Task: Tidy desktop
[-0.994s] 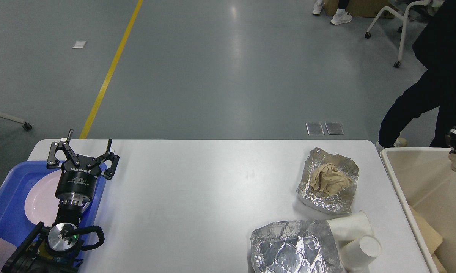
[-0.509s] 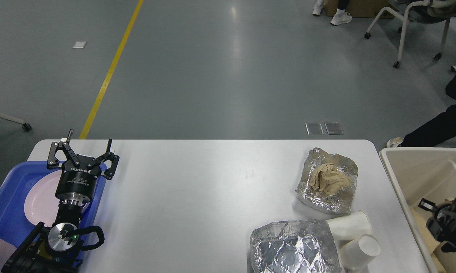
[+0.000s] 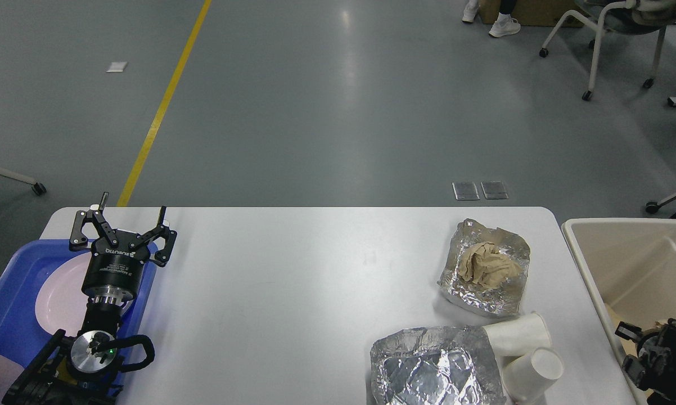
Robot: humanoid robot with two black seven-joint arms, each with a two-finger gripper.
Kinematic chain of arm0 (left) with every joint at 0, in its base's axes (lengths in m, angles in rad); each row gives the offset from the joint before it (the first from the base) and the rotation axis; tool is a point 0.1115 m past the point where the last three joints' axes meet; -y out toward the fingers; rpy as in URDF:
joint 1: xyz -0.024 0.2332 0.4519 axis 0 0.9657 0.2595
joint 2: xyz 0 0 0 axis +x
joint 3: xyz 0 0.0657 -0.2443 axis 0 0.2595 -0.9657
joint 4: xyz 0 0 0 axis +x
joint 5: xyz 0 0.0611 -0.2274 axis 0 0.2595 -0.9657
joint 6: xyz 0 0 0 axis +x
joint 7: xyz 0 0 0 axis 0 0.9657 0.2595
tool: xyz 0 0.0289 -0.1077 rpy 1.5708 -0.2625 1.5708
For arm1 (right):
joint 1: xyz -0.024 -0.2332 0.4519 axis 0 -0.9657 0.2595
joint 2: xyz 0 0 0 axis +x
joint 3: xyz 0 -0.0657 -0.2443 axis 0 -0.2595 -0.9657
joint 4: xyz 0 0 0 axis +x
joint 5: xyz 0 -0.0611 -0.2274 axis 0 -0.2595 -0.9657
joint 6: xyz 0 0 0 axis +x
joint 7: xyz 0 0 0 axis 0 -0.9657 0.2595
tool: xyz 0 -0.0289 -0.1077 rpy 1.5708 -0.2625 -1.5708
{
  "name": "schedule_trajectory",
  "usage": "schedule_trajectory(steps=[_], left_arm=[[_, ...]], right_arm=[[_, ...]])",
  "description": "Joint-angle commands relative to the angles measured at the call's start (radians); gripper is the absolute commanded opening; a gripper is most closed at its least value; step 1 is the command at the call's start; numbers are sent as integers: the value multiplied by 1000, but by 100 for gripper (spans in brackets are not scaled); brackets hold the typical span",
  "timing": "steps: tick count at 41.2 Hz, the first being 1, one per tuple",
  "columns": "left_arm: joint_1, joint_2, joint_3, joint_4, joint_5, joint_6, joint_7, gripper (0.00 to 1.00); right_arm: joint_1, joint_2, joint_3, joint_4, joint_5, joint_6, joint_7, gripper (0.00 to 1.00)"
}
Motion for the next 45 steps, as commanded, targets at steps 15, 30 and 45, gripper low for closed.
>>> schedule_trajectory(steps=[15, 30, 45], left_arm=[[0, 0, 0, 0, 0, 0, 0, 96], [0, 0, 0, 0, 0, 0, 0, 96], [0, 0, 0, 0, 0, 0, 0, 96]], right_arm=[[9, -3, 8, 13, 1, -37, -1, 100], [145, -67, 12, 75, 1, 21, 3, 100], [756, -175, -44, 659, -212, 168, -1, 100]])
